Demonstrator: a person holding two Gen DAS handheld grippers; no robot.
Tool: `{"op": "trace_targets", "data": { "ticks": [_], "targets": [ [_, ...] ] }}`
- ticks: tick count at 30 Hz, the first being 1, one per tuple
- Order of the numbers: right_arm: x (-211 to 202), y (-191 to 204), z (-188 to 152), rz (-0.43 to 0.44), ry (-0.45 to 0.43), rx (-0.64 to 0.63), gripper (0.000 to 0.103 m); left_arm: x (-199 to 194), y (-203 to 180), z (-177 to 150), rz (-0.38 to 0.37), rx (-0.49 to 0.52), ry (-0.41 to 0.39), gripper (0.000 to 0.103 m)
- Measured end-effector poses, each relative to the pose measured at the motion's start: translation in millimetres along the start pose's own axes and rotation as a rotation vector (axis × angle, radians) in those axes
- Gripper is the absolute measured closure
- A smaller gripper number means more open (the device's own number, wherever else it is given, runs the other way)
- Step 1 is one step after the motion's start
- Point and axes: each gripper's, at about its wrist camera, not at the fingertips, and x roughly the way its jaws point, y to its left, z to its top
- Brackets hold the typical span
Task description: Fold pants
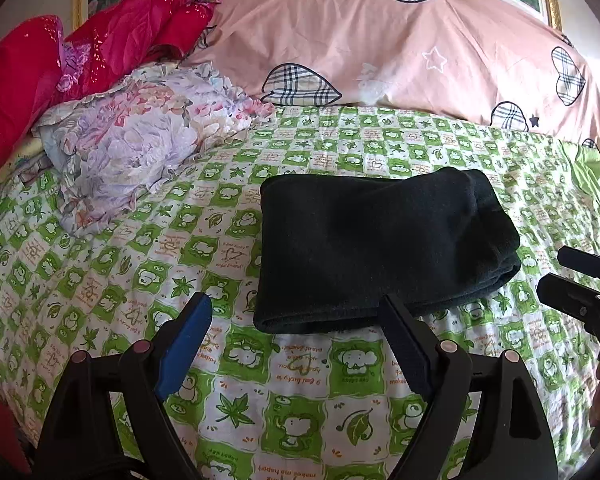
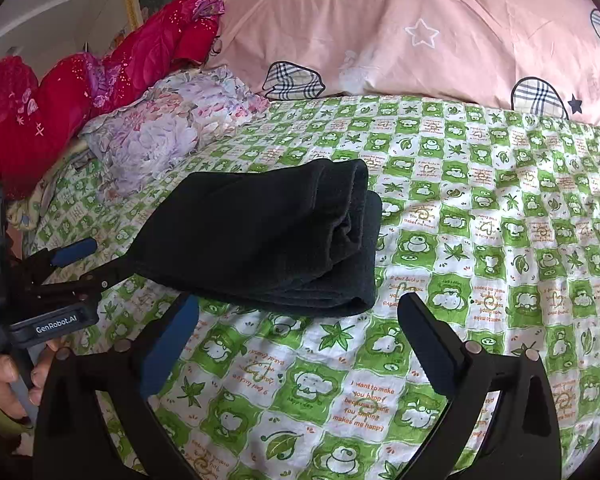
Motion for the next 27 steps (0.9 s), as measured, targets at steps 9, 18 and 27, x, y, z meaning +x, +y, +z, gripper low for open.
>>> {"op": "trace_targets", "data": {
  "ticks": [9,18,27],
  "targets": [
    [-8.3,10.1,-5.7,-0.027,-0.049,-0.054,0.000,-9.6,0.5,-2.5,0.008,0.015,-0.043,0.017],
    [3.7,10.8,-11.0,-0.047,-0.036,-0.054,0.000,-3.0,-9.3,-9.6,0.042,0.065,-0.046,0.015],
    [15.6,20.8,-10.9,-0.047,-0.038,-0.086,0.000,3.7,-13.5,-11.9,0.061,0.089,-0.056,0.004]
  ]
}}
